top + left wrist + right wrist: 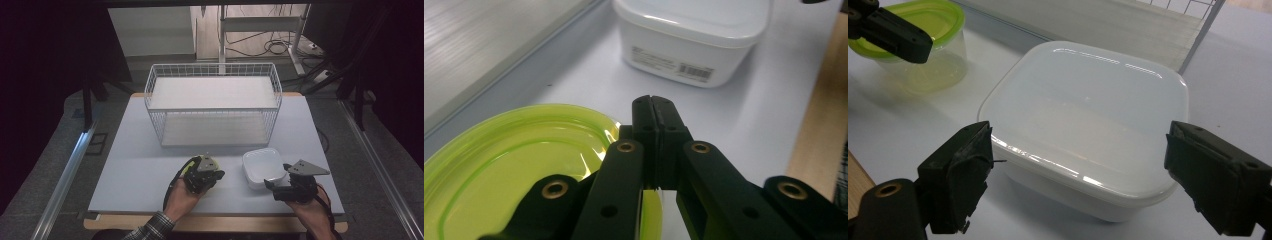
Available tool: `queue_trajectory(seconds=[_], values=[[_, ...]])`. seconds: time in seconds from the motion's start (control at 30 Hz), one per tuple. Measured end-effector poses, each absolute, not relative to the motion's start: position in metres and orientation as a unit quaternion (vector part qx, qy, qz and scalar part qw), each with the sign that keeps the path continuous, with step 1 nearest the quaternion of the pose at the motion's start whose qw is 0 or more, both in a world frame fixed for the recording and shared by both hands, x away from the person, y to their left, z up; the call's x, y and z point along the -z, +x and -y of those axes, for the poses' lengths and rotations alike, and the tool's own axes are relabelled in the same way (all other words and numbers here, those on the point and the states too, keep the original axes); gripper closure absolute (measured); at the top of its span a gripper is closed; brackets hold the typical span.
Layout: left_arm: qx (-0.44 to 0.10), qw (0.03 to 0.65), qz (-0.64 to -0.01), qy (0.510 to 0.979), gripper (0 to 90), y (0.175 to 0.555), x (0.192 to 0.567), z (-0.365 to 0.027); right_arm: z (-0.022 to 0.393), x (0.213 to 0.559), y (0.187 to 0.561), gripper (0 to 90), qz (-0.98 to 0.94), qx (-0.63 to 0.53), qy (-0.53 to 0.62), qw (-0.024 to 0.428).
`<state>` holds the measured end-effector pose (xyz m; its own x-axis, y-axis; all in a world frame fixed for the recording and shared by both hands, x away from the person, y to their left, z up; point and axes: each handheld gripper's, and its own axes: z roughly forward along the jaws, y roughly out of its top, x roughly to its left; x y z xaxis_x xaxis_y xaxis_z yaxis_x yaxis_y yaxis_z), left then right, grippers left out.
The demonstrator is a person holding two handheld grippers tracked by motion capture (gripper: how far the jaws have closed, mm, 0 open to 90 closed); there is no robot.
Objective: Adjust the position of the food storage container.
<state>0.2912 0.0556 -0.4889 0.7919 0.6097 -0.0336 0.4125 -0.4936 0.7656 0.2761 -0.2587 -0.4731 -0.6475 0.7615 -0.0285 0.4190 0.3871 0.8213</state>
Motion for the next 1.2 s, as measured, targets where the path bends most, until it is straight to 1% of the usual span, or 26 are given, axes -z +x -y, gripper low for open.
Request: queue_trajectory(seconds=[0.5,0.83,1.2], values=[[-0.145,0.393,-0.351,0.837,89.7,0.303,0.49,-0.091,0.259,0.473,0.276,12.6,-0.805,-0.418,0.367,0.207],[-0.164,0.379,-0.38,0.828,89.7,0.302,0.491,-0.116,0.259,0.473,0.276,12.6,-0.804,-0.418,0.368,0.207],[-0.168,0.377,-0.417,0.81,89.7,0.299,0.492,-0.154,0.259,0.474,0.276,12.6,-0.806,-0.414,0.368,0.207]])
